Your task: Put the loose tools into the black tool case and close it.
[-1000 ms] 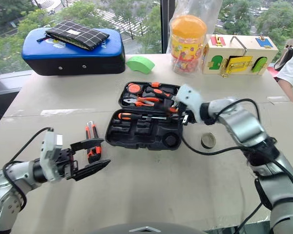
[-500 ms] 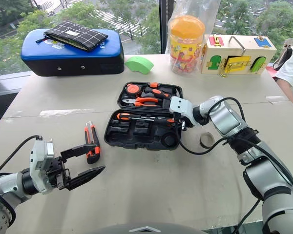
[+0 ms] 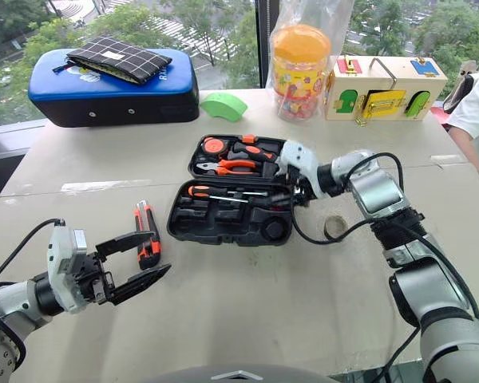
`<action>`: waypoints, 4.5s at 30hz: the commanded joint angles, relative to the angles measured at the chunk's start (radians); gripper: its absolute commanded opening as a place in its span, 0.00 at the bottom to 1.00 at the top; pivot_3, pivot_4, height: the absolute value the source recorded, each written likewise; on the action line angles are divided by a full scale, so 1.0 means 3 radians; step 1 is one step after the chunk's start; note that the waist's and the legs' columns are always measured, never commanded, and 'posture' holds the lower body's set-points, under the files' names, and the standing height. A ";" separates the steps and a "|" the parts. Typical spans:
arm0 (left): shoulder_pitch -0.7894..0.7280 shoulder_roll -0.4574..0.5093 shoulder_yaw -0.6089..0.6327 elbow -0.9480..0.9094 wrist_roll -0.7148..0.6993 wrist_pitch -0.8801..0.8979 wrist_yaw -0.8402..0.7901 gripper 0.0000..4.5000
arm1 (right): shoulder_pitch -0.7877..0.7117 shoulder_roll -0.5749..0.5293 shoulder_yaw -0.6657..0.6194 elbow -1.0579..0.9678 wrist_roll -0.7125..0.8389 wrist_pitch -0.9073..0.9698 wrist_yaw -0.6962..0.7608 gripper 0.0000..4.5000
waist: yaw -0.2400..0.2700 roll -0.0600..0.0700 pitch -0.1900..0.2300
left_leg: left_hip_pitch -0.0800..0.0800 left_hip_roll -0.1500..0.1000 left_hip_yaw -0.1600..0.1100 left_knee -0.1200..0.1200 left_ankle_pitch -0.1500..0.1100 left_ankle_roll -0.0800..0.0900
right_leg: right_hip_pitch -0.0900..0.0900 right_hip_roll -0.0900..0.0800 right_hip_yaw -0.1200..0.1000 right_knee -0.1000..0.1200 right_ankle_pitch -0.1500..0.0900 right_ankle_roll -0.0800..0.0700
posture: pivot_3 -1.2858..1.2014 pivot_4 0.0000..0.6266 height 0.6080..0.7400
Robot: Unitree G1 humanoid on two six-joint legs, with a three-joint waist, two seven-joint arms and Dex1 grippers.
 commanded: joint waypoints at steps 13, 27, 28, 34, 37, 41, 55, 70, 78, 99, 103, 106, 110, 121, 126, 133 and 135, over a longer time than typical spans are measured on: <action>0.0237 -0.0007 0.0153 -0.0350 -0.0112 0.0046 0.0165 1.00 | 0.0628 0.0248 0.0694 0.0540 -0.1108 -0.1094 -0.0772 0.01 | -0.0042 -0.0009 -0.0020 | 0.0032 0.0001 0.0023 -0.0007 0.0000 0.0000 | 0.0016 0.0002 0.0022 0.0006 -0.0001 0.0001 | 0.52 0.24 1.00; 0.0099 -0.1077 0.0665 -0.0770 0.0296 0.0998 0.3090 1.00 | 0.1265 -0.0201 -0.0344 -0.1429 0.0855 -0.0612 0.0196 0.53 | 0.0016 -0.0027 0.0002 | 0.0019 0.0004 0.0021 -0.0006 -0.0002 0.0002 | 0.0008 0.0002 0.0021 0.0002 0.0005 0.0015 | 0.52 0.24 1.00; 0.0092 -0.1078 0.0612 -0.0763 0.0353 0.1031 0.3141 1.00 | 0.1299 -0.0242 -0.0376 -0.1515 0.0912 -0.0585 0.0199 0.65 | 0.0016 -0.0027 0.0003 | 0.0018 0.0004 0.0022 -0.0006 -0.0002 0.0001 | 0.0008 0.0003 0.0022 0.0002 0.0005 0.0015 | 0.52 0.24 1.00; -0.0079 -0.0935 0.0496 -0.0335 0.0583 0.1225 0.3233 1.00 | 0.1472 -0.0463 -0.0471 -0.1814 0.1069 -0.0526 0.0235 0.99 | 0.0039 -0.0028 0.0007 | 0.0017 0.0004 0.0024 -0.0003 -0.0001 0.0000 | 0.0008 0.0000 0.0023 0.0002 -0.0002 0.0004 | 0.52 0.24 1.00; -0.0154 -0.0909 0.0468 -0.0128 0.0555 0.1328 0.3176 0.94 | 0.1531 -0.0531 -0.0488 -0.1840 0.1062 -0.0553 0.0184 1.00 | 0.0026 -0.0029 0.0008 | 0.0015 0.0003 0.0024 -0.0004 -0.0001 0.0001 | 0.0007 0.0000 0.0023 0.0001 -0.0002 0.0003 | 0.52 0.24 1.00; -0.0201 -0.0922 0.0402 0.0088 0.0486 0.1405 0.3018 0.63 | 0.1629 -0.0594 -0.0537 -0.1867 0.1018 -0.0606 0.0116 1.00 | 0.0032 -0.0027 0.0009 | 0.0013 0.0004 0.0023 -0.0004 -0.0001 0.0001 | 0.0004 0.0000 0.0023 0.0000 -0.0001 0.0003 | 0.52 0.24 1.00; -0.1214 0.0035 -0.0052 0.0330 -0.0037 0.0930 0.1273 0.09 | 0.2284 -0.0876 -0.1082 -0.2429 0.1121 -0.0718 -0.0175 1.00 | 0.0120 -0.0037 0.0017 | -0.0007 0.0002 0.0010 0.0005 -0.0001 -0.0001 | -0.0002 -0.0004 0.0003 -0.0006 -0.0001 0.0002 | 0.52 0.24 1.00; -0.4234 0.0028 -0.2455 0.4100 0.1981 -0.2023 -0.1417 0.09 | 0.3134 -0.1162 -0.1865 -0.3250 0.1381 -0.0398 -0.0707 1.00 | 0.0095 -0.0045 0.0013 | -0.0024 0.0001 0.0015 0.0001 0.0001 0.0027 | -0.0012 -0.0017 -0.0013 -0.0025 0.0008 0.0017 | 0.52 0.24 1.00; -0.4283 -0.0089 -0.2489 0.4136 0.2064 -0.2033 -0.1732 0.09 | 0.3488 -0.1130 -0.2023 -0.3510 0.1410 -0.0373 -0.0930 1.00 | 0.0095 -0.0048 0.0012 | -0.0025 0.0001 0.0006 0.0014 0.0001 0.0029 | -0.0005 -0.0018 -0.0023 -0.0021 0.0015 0.0031 | 0.52 0.24 1.00; -0.4541 -0.0216 -0.2116 0.4267 0.1840 -0.1717 -0.1590 0.70 | 0.3485 -0.1184 -0.1990 -0.3385 0.1393 -0.0483 -0.0906 1.00 | 0.0113 -0.0047 0.0015 | -0.0030 0.0001 -0.0004 0.0050 0.0002 0.0030 | 0.0003 -0.0017 -0.0036 -0.0002 0.0016 0.0034 | 0.52 0.24 1.00; -0.4368 -0.0219 -0.1925 0.3837 0.1554 -0.0912 -0.1568 0.55 | 0.3464 -0.1172 -0.1958 -0.3367 0.1366 -0.0504 -0.0917 1.00 | 0.0091 -0.0049 0.0016 | -0.0033 0.0000 -0.0010 0.0053 0.0001 0.0030 | 0.0003 -0.0015 -0.0043 -0.0002 0.0016 0.0034 | 0.52 0.24 1.00; -0.4135 -0.0267 -0.1789 0.3448 0.1422 -0.0443 -0.1274 0.22 | 0.3457 -0.1154 -0.1935 -0.3372 0.1350 -0.0508 -0.0943 1.00 | 0.0062 -0.0046 0.0015 | -0.0031 0.0000 -0.0010 0.0052 0.0001 0.0030 | 0.0003 -0.0014 -0.0042 0.0000 0.0016 0.0034 | 0.52 0.24 1.00; -0.3566 -0.0379 -0.1721 0.2925 0.1563 -0.0219 -0.0554 0.05 | 0.3466 -0.1140 -0.1911 -0.3389 0.1327 -0.0511 -0.0964 1.00 | 0.0031 -0.0041 0.0012 | -0.0025 0.0001 -0.0012 0.0053 0.0002 0.0029 | 0.0007 -0.0015 -0.0039 0.0004 0.0016 0.0034 | 0.52 0.24 1.00; -0.2503 -0.0199 -0.1882 0.2196 0.1828 -0.0304 -0.0047 0.05 | 0.3409 -0.1151 -0.1873 -0.3325 0.1320 -0.0529 -0.0932 1.00 | 0.0032 -0.0004 -0.0029 | -0.0020 0.0001 -0.0005 0.0047 -0.0004 0.0021 | 0.0007 -0.0020 -0.0031 0.0001 0.0010 0.0023 | 0.52 0.24 1.00; -0.2563 -0.0577 -0.1169 0.1873 0.1097 0.0072 0.0469 0.05 | 0.3271 -0.1135 -0.1745 -0.3232 0.1299 -0.0568 -0.0886 1.00 | 0.0033 0.0007 -0.0029 | -0.0020 0.0001 -0.0002 0.0049 -0.0004 0.0021 | 0.0007 -0.0020 -0.0030 0.0002 0.0008 0.0020 | 0.52 0.24 1.00; -0.1866 -0.0915 -0.0099 0.0363 0.0523 0.1094 0.1854 0.53 | 0.3020 -0.1107 -0.1520 -0.2992 0.1283 -0.0645 -0.0751 1.00 | 0.0016 -0.0027 -0.0011 | -0.0024 0.0002 -0.0007 0.0048 -0.0003 0.0025 | 0.0004 -0.0016 -0.0034 -0.0002 0.0016 0.0033 | 0.52 0.24 1.00; -0.1599 -0.1064 0.0052 -0.0041 0.0611 0.1296 0.2316 0.77 | 0.2924 -0.1108 -0.1450 -0.2908 0.1291 -0.0663 -0.0684 1.00 | 0.0032 -0.0025 -0.0010 | -0.0023 0.0001 -0.0003 0.0047 -0.0004 0.0025 | 0.0005 -0.0017 -0.0030 -0.0003 0.0016 0.0034 | 0.52 0.24 1.00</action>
